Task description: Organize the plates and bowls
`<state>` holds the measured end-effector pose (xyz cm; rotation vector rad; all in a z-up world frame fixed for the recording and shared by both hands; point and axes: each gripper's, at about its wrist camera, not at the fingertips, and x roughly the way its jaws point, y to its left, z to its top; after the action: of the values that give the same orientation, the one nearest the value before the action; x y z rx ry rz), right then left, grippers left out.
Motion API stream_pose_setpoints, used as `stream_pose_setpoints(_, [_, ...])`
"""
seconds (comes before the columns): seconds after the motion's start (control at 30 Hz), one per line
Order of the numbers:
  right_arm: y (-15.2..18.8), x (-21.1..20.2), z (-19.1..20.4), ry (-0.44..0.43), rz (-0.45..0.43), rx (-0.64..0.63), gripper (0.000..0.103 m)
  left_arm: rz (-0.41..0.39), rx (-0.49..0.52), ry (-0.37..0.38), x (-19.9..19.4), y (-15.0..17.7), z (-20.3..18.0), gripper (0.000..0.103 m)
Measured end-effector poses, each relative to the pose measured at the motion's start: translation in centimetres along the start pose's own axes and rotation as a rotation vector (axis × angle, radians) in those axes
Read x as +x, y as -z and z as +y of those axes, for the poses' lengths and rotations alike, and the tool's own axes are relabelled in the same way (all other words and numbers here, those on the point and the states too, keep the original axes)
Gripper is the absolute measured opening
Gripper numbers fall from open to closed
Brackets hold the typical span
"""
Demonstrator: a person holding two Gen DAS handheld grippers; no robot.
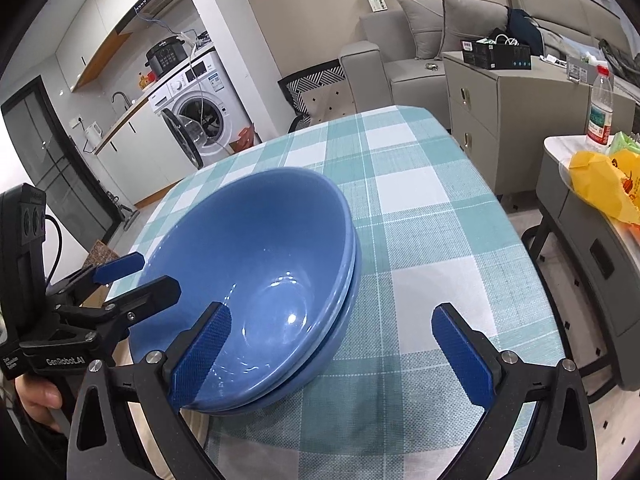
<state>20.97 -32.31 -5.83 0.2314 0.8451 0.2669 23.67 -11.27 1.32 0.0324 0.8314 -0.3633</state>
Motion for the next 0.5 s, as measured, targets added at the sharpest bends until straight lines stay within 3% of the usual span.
stream_pose_setpoints(0.33, [0.21, 0.95, -0.17, -0.085, 0.024, 0.049, 0.102, 0.001, -0.009, 0.039, 0.47, -0.15, 0.02, 0.101])
stream_pose_setpoints(0.5, [0.11, 0.83, -0.35, -0.091, 0.006, 0.063, 0.092, 0.006, -0.01, 0.049, 0.64, -0.07, -0.12, 0.092])
